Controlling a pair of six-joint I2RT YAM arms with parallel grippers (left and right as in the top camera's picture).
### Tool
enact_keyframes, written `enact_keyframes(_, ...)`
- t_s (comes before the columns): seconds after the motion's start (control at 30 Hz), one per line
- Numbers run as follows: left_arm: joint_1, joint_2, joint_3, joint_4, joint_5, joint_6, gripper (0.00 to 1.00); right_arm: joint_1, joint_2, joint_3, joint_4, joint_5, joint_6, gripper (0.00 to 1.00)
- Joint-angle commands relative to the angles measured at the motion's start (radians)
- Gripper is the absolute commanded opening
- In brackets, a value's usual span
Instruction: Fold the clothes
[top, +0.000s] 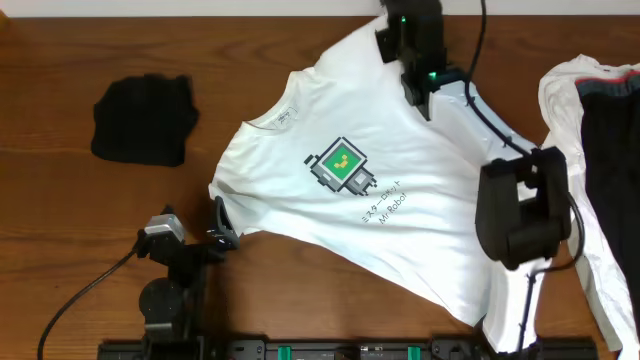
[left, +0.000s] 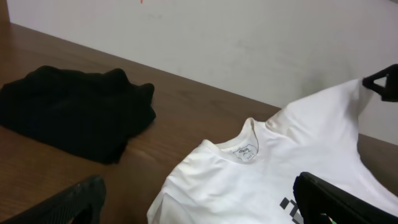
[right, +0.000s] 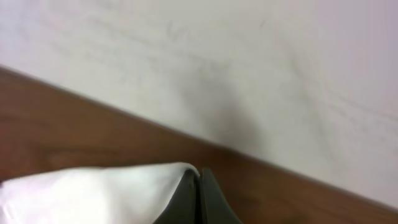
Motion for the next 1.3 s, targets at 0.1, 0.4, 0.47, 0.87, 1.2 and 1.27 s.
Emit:
enact_keyframes(0.1, 0.000, -0.005, -0.016, -0.033, 0.018, 0.008, 0.98, -0.030, 0.230, 0.006, 0.240, -0.008, -0.095, 0.01)
enact_keyframes(0.4, 0.000, -0.005, -0.016, -0.033, 0.018, 0.008, 0.98, -0.068, 0.309, 0.017, 0.386, 0.068, -0.068, 0.09)
enact_keyframes(0.47, 0.000, -0.005, -0.016, -0.033, 0.018, 0.008, 0.98, -0.069, 0.283, 0.025, 0.379, 0.084, -0.068, 0.38)
enact_keyframes(0.87, 0.000, -0.005, -0.016, -0.033, 0.018, 0.008, 0.98, -0.075, -0.118, 0.026, -0.080, 0.069, 0.136, 0.79)
enact_keyframes(1.2, 0.000, -0.005, -0.016, -0.033, 0.018, 0.008, 0.98, -0.110, -0.144, 0.026, -0.447, -0.102, 0.160, 0.01)
enact_keyframes(1.27, 0.000, -0.005, -0.016, -0.033, 0.018, 0.008, 0.98, -0.121, -0.112, 0.026, -0.445, -0.160, 0.160, 0.01)
